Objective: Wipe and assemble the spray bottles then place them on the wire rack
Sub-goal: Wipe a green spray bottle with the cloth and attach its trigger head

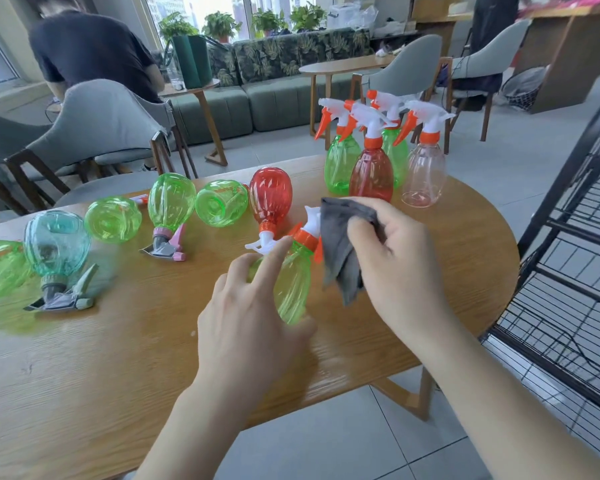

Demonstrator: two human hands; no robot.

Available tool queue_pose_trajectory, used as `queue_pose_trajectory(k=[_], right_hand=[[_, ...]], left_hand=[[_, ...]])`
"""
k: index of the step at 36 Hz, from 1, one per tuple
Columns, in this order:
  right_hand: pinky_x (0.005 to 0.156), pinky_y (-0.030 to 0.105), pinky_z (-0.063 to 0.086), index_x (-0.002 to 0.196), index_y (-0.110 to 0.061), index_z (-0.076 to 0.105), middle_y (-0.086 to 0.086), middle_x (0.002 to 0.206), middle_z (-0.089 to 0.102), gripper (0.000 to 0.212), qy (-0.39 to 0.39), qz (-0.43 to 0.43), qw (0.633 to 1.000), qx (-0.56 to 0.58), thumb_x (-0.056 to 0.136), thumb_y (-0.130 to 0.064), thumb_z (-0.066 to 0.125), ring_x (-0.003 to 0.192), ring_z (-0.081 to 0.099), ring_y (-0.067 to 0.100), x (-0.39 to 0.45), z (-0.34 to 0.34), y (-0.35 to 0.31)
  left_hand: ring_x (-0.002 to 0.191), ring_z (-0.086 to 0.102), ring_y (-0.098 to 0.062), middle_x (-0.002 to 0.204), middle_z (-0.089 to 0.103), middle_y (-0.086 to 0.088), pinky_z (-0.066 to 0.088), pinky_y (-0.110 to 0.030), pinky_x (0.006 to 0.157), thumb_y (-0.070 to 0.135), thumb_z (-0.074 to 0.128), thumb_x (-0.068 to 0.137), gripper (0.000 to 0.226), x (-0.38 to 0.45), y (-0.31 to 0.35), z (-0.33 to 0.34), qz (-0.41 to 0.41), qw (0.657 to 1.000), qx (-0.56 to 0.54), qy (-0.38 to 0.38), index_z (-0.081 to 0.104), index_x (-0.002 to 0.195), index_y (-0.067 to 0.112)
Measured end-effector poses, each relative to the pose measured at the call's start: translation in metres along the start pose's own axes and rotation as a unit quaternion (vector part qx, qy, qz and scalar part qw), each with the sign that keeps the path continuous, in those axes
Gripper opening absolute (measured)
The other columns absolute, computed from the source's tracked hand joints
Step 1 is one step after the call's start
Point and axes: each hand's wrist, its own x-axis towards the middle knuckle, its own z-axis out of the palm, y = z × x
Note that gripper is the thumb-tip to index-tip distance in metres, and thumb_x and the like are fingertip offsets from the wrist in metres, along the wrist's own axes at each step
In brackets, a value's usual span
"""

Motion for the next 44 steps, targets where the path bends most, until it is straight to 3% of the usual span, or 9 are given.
queue_pose_trajectory(k=[3,6,9,18,21,24,34,39,44], right_hand=[[0.062,0.033,0.035,0.092,-0.017,0.074,0.019,0.073,0.065,0.023,0.002,0.131,0.990,0.050,0.097,-0.016,0.052,0.062,0.050,0.027,0.006,0.001,0.017],[0.070,0.039,0.028,0.088,0.008,0.058,0.008,0.075,0.050,0.027,0.000,0.239,0.964,0.120,0.088,-0.018,0.054,0.073,0.042,0.021,0.007,0.010,0.025],[0.073,0.039,0.028,0.084,0.006,0.058,0.007,0.084,0.050,0.021,0.001,0.283,0.938,0.200,0.086,-0.016,0.056,0.077,0.044,0.022,0.008,0.018,0.025],[0.071,0.035,0.050,0.091,-0.007,0.062,0.006,0.071,0.057,0.004,-0.030,0.325,0.862,0.387,0.092,-0.005,0.059,0.069,0.061,0.018,0.002,0.024,0.012],[0.073,0.032,0.047,0.085,-0.011,0.061,-0.002,0.071,0.057,0.014,-0.023,0.303,0.871,0.386,0.090,-0.016,0.073,0.070,0.062,0.013,0.000,0.030,0.015],[0.079,0.029,0.044,0.090,-0.007,0.064,0.006,0.082,0.064,0.030,0.006,0.260,0.900,0.349,0.084,-0.028,0.085,0.077,0.059,0.012,0.001,0.030,0.019],[0.092,0.040,0.054,0.123,0.017,0.058,0.022,0.104,0.067,0.048,-0.172,0.240,0.870,0.396,0.091,-0.017,0.070,0.097,0.064,0.030,0.020,-0.002,0.029],[0.099,0.047,0.051,0.120,0.012,0.064,0.022,0.104,0.067,0.046,-0.189,0.223,0.874,0.387,0.089,-0.020,0.074,0.098,0.064,0.032,0.019,0.002,0.034],[0.091,0.050,0.050,0.103,0.003,0.070,0.016,0.088,0.062,0.055,-0.053,0.200,0.949,0.240,0.074,-0.042,0.081,0.085,0.058,0.023,0.013,0.020,0.023]], left_hand=[[0.114,0.058,-0.025,0.138,0.053,0.007,0.043,-0.032,0.070,0.046,0.079,0.067,0.098,-0.002,-0.001,0.001,-0.012,0.999,-0.040,0.018,0.032,0.152,0.055],[0.116,0.060,-0.023,0.138,0.053,0.010,0.045,-0.031,0.073,0.045,0.080,0.068,0.097,-0.005,-0.001,0.003,-0.005,0.997,-0.079,0.024,0.033,0.151,0.055],[0.116,0.060,-0.023,0.138,0.054,0.008,0.045,-0.030,0.070,0.045,0.080,0.067,0.098,-0.006,0.000,0.005,0.013,0.997,-0.079,0.024,0.032,0.152,0.055],[0.113,0.053,-0.044,0.139,0.053,-0.021,0.052,-0.055,0.082,0.020,0.093,0.066,0.105,-0.011,0.009,0.021,0.074,0.989,0.081,0.098,0.042,0.156,0.032],[0.120,0.046,-0.050,0.146,0.044,-0.028,0.045,-0.064,0.091,0.001,0.064,0.073,0.093,-0.020,0.023,0.028,0.089,0.983,0.108,0.119,0.040,0.159,0.028],[0.129,0.040,-0.052,0.150,0.038,-0.028,0.042,-0.069,0.097,0.011,0.076,0.068,0.097,-0.030,0.036,0.034,0.095,0.987,0.085,0.096,0.041,0.157,0.029],[0.131,0.041,-0.004,0.136,0.040,0.022,0.039,-0.030,0.106,0.075,0.078,0.062,0.096,-0.017,0.029,-0.004,-0.021,0.959,-0.282,-0.010,0.027,0.142,0.064],[0.097,0.063,0.014,0.107,0.065,0.024,0.054,-0.014,0.080,0.055,0.094,0.059,0.104,-0.008,0.022,-0.011,-0.078,0.920,-0.356,-0.143,0.019,0.127,0.080],[0.081,0.064,-0.003,0.097,0.064,0.013,0.055,-0.017,0.073,0.044,0.087,0.072,0.104,-0.008,0.025,-0.005,-0.107,0.941,-0.294,-0.128,0.022,0.153,0.049]])
